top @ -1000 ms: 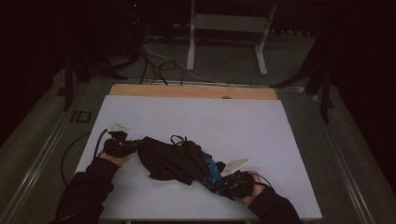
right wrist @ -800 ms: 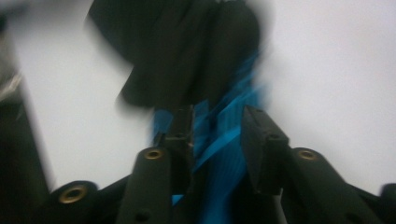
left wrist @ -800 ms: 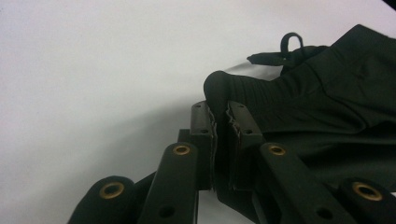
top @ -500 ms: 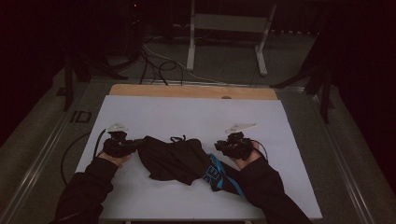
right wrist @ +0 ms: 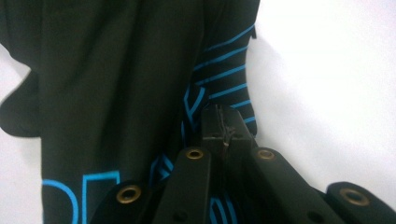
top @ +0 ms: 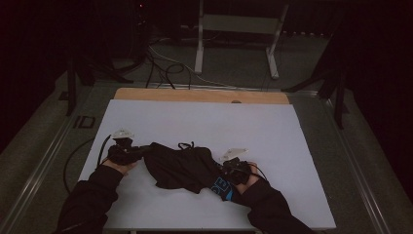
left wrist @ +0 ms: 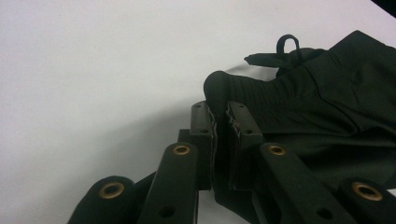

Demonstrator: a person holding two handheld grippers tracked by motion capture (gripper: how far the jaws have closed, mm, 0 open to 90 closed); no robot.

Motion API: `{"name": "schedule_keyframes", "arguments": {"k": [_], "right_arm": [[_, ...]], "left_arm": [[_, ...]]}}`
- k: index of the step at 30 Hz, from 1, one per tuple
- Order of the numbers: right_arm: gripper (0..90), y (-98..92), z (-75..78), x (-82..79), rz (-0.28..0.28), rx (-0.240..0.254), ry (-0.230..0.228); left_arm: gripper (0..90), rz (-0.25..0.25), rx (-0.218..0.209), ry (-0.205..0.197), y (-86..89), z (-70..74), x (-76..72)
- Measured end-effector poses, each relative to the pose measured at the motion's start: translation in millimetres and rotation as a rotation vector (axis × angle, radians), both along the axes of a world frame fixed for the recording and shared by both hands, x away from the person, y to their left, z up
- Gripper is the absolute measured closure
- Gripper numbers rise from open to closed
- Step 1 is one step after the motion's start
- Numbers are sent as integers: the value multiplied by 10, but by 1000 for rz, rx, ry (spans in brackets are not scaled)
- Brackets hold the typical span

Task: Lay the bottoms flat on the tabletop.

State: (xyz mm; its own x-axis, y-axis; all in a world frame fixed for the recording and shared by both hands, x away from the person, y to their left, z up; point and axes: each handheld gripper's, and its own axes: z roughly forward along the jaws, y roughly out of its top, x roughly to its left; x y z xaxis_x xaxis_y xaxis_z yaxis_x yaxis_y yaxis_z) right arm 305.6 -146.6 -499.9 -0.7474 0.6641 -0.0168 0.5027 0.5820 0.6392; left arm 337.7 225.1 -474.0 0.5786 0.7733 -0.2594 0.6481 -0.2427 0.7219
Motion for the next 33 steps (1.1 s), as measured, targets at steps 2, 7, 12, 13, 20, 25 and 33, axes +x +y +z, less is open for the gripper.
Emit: {"name": "schedule_keyframes", "arguments": {"k": [2, 7, 12, 13, 20, 25, 33], "right_arm": [[899, 2, -6, -17, 2, -10, -8], [822, 13, -17, -20, -11, -13, -30], [608, -67, -45, 103, -92, 27, -10], [608, -67, -45, 103, -92, 27, -10], [558, -104, -90, 213, -96, 46, 73], [726, -95, -107, 280, -70, 91, 141], [842, -51, -82, 238, -62, 82, 120]], "left_arm": [[836, 1, 1, 2, -3, -4, 1], [836, 2, 4, 6, -1, -12, 2], [836, 2, 3, 6, -2, -15, 0], [836, 3, 2, 6, -2, -15, 0], [836, 1, 5, 14, -11, -35, 14], [836, -1, 5, 18, -15, -42, 20], [837, -3, 2, 17, -3, -37, 20]]}}
